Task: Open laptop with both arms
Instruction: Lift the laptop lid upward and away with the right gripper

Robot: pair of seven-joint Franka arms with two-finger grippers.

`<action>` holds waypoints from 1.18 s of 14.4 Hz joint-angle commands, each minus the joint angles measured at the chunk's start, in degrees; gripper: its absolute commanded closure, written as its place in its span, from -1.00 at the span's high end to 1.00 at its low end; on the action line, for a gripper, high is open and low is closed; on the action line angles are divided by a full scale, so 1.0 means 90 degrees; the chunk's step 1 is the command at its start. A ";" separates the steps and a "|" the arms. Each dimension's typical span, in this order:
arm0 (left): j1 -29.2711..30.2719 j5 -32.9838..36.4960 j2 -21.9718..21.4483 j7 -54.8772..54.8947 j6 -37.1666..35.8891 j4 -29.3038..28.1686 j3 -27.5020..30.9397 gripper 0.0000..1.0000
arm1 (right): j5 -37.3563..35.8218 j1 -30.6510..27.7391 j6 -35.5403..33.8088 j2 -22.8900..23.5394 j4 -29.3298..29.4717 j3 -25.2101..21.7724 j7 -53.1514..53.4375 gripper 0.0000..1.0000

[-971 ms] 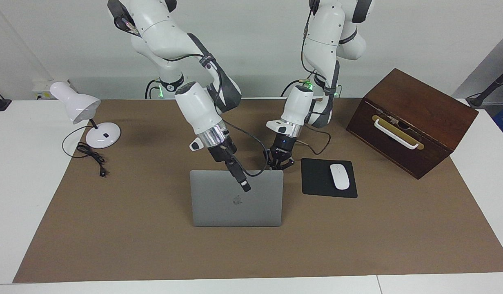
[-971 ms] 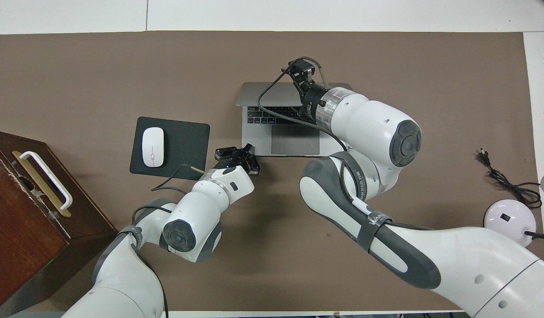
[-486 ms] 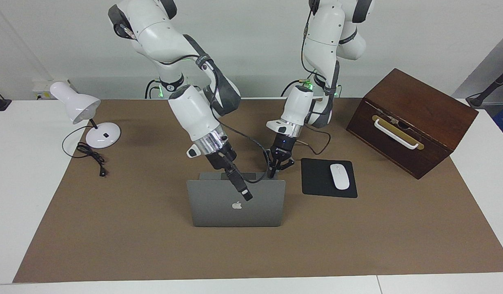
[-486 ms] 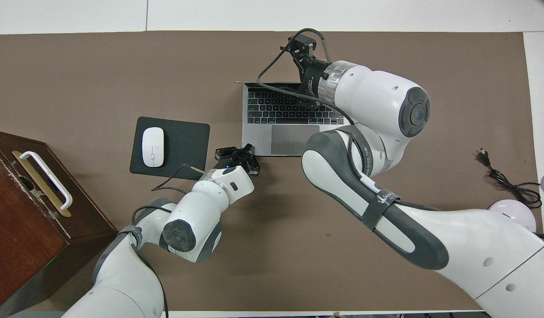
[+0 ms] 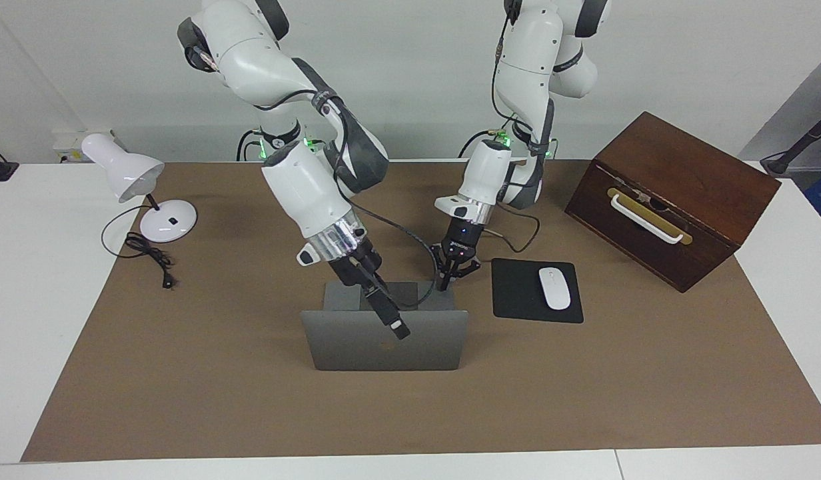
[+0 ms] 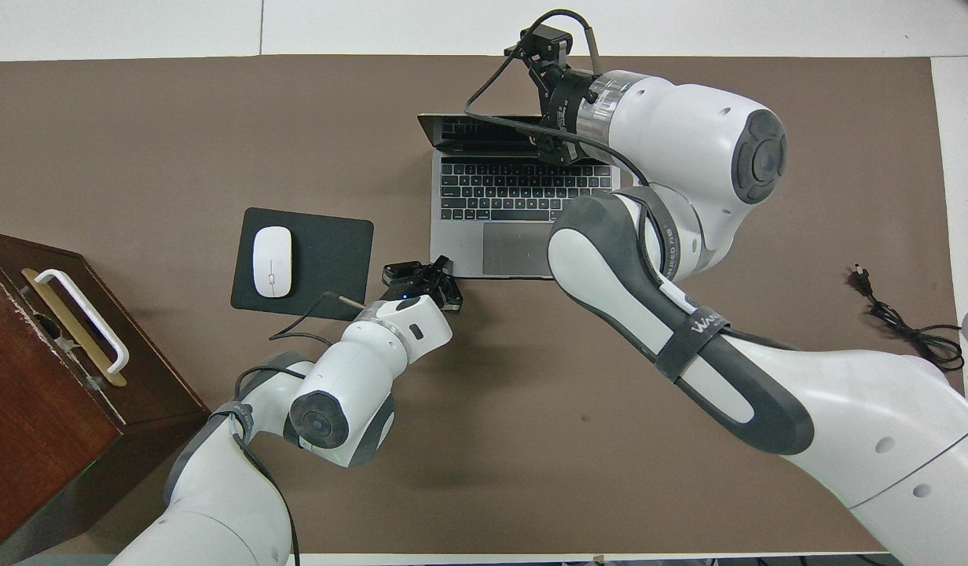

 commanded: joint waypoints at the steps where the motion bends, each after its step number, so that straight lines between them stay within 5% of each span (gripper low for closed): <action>1: 0.0026 -0.0095 0.0270 0.0133 0.0094 0.0096 -0.0007 -1.00 | 0.0011 -0.0031 -0.0230 0.0333 0.0630 -0.0009 -0.0218 1.00; 11: 0.0026 -0.0095 0.0260 0.0133 0.0094 0.0096 -0.0007 -1.00 | -0.0106 -0.0022 -0.0280 0.0344 0.0749 -0.0009 -0.0131 1.00; 17: 0.0046 -0.0339 0.0221 0.0045 0.0085 0.0349 -0.0007 -1.00 | -0.0146 -0.0041 -0.2179 -0.0953 0.0240 -0.0399 -0.0315 1.00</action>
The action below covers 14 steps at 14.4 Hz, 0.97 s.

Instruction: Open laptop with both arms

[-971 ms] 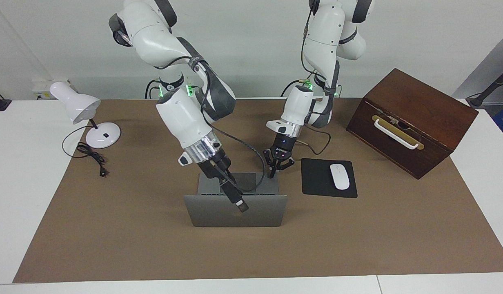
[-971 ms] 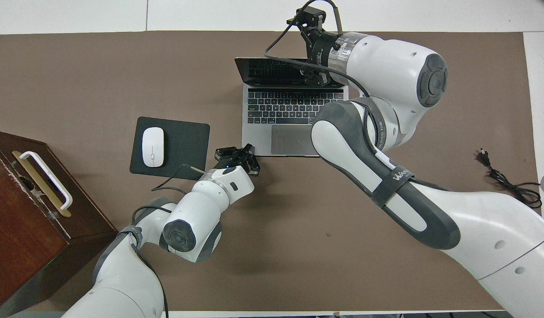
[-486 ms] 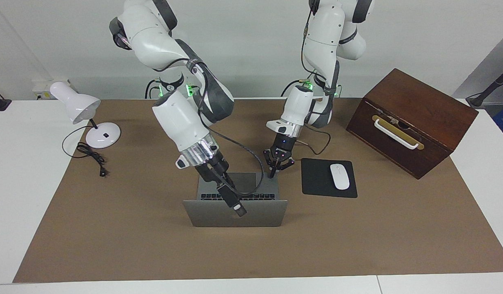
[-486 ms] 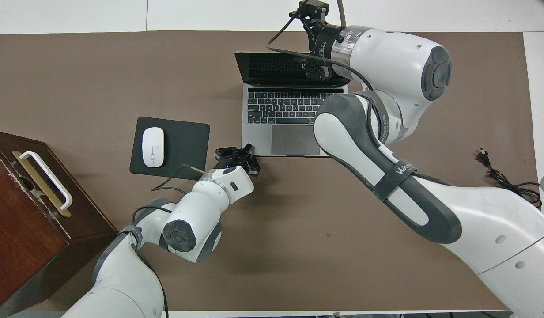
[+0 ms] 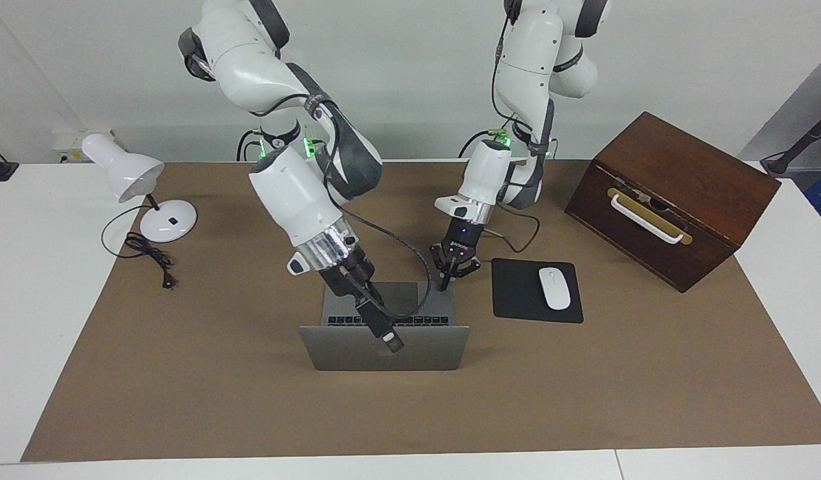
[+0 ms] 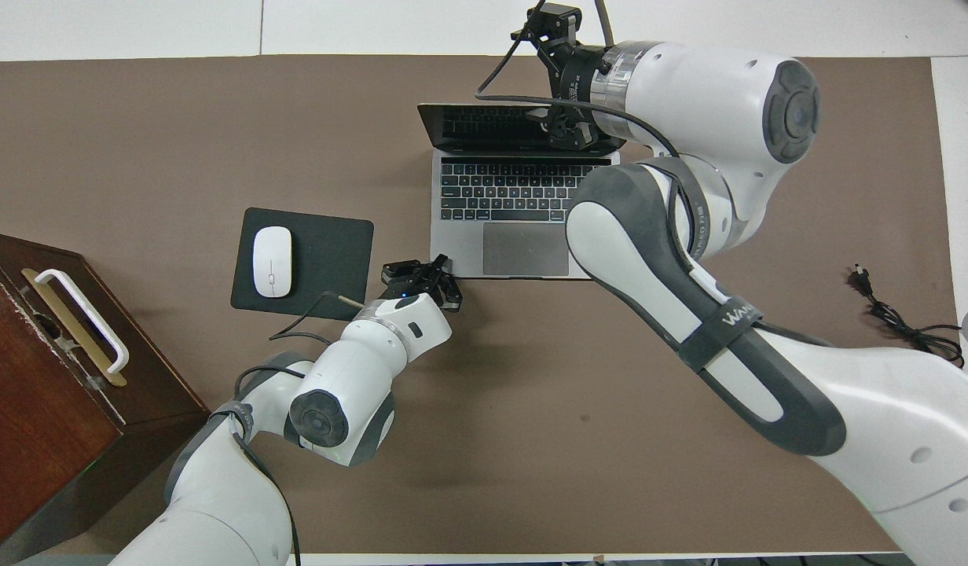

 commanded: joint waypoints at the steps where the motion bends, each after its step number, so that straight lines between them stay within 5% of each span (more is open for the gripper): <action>1: 0.0093 -0.0202 0.0119 0.0038 0.0050 0.0289 -0.0014 -1.00 | -0.0028 -0.0065 -0.1317 -0.0953 -0.0274 -0.0272 -0.0406 1.00; 4: 0.0298 -0.0202 -0.0232 0.0047 -0.0455 0.0308 -0.0014 -1.00 | -0.0018 -0.0065 -0.2987 -0.1841 -0.0245 -0.0691 -0.1632 1.00; 7: 0.0601 -0.0193 -0.0847 0.0086 -0.2073 0.0687 -0.0014 -1.00 | -0.0009 -0.0065 -0.4298 -0.2535 -0.0235 -0.1472 -0.3828 1.00; 14: 0.1099 -0.0173 -0.1521 0.0067 -0.5570 0.2123 -0.0004 -1.00 | -0.0319 -0.0046 -0.5141 -0.2908 -0.0245 -0.3045 -0.8401 1.00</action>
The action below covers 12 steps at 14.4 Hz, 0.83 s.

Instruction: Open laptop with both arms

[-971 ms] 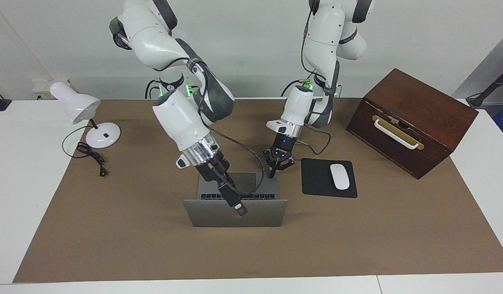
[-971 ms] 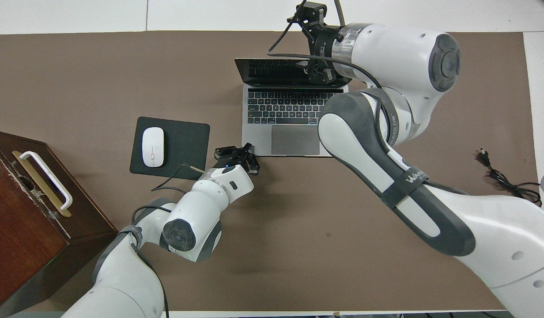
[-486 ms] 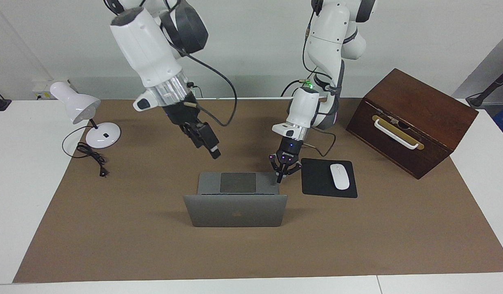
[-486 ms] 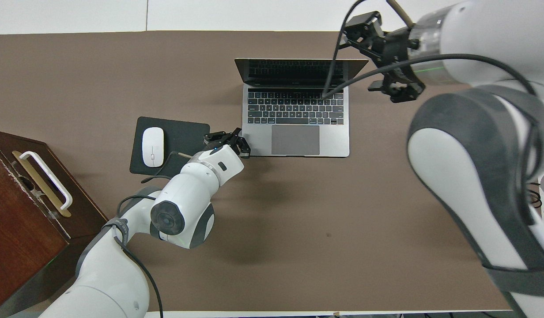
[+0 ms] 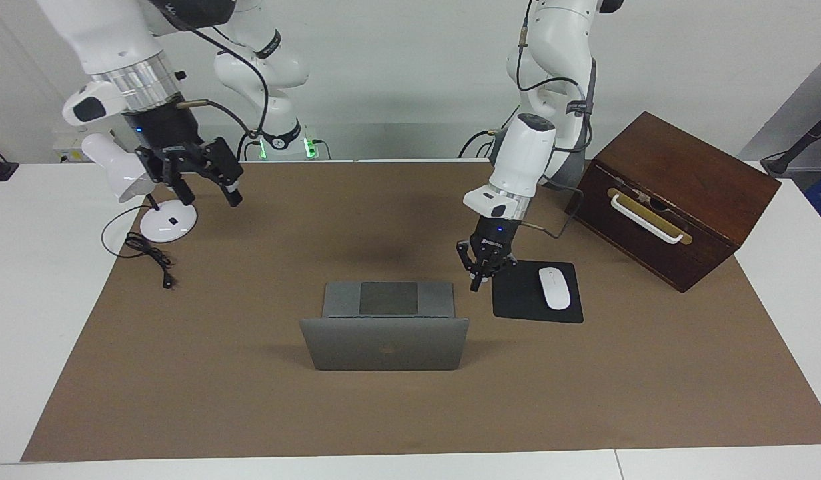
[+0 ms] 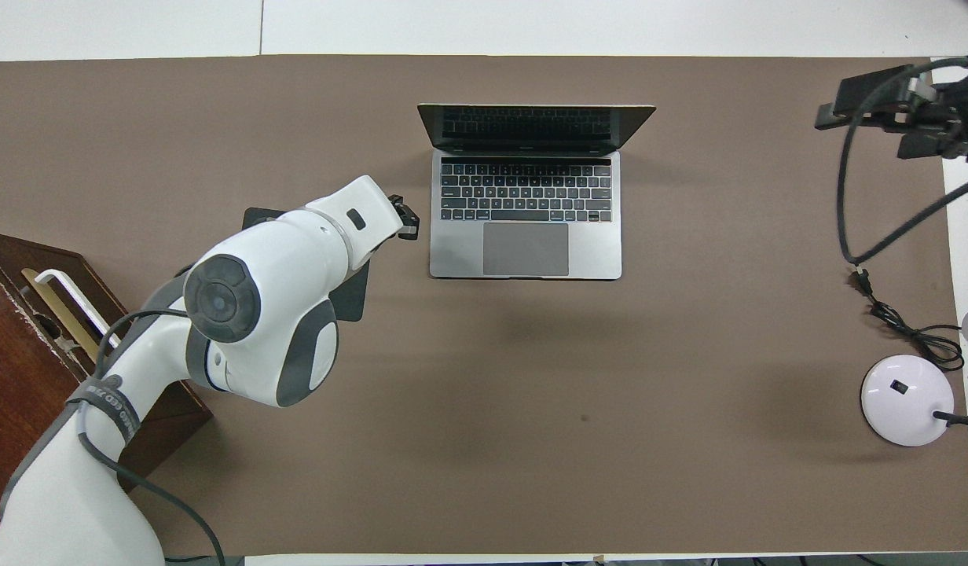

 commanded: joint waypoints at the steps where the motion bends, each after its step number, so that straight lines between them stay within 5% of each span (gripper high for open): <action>1: 0.0211 -0.0074 -0.0249 0.0062 -0.1397 0.0511 -0.0027 -1.00 | -0.0542 0.0019 -0.0051 -0.0106 -0.0197 -0.0224 -0.1267 1.00; 6: 0.0737 0.0033 -0.0639 0.0052 -0.3830 0.1323 0.0120 -0.95 | -0.0906 -0.0098 -0.0236 -0.0379 -0.0840 -0.0254 -0.1622 1.00; 7: 0.0893 0.0246 -0.0747 0.0061 -0.4182 0.1382 0.0120 -0.63 | -0.0945 -0.0108 -0.0275 -0.0418 -0.0909 -0.0254 -0.1719 1.00; 9: 0.1177 0.0530 -0.1020 0.0062 -0.4730 0.1451 0.0119 0.85 | -0.1033 -0.0137 -0.0227 -0.0428 -0.1055 -0.0254 -0.1779 1.00; 12: 0.1704 0.0570 -0.1342 0.0062 -0.5200 0.1451 0.0139 1.00 | -0.1043 -0.0254 -0.0003 -0.0477 -0.1281 -0.0244 -0.1789 1.00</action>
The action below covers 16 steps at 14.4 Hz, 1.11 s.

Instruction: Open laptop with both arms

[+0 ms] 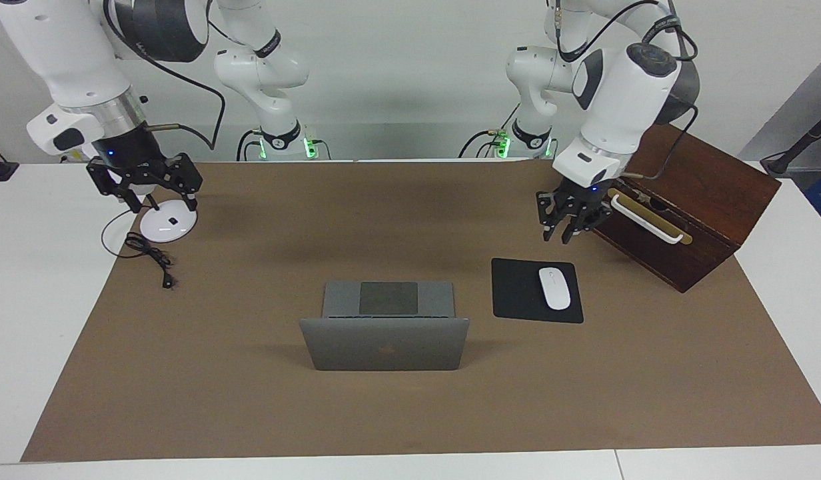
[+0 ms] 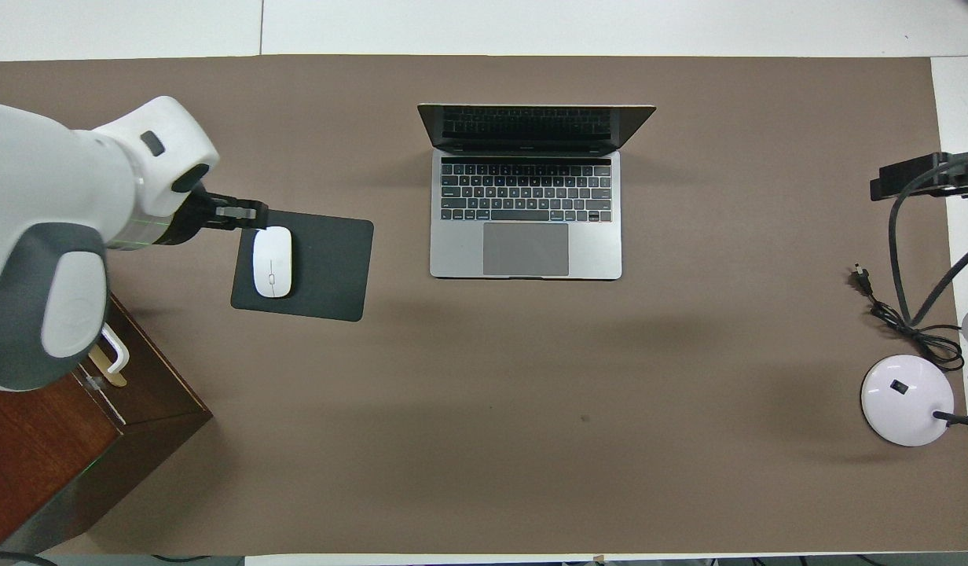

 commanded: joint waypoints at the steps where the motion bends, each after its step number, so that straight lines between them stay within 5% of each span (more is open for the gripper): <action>1: 0.0444 0.0128 -0.0348 0.0042 -0.0411 -0.0018 -0.0042 1.00 | -0.0070 -0.0168 0.0198 -0.0204 -0.0335 0.0047 -0.0189 1.00; 8: 0.1508 0.0128 -0.0856 0.0100 -0.1249 -0.0057 -0.0032 1.00 | 0.0037 -0.0168 -0.0105 -0.0213 -0.0296 0.0173 0.0505 1.00; 16: 0.1568 0.0646 -0.0827 0.0237 -0.2188 0.0275 -0.0042 1.00 | 0.0037 -0.0129 -0.0183 -0.0340 -0.0442 0.0193 0.0544 1.00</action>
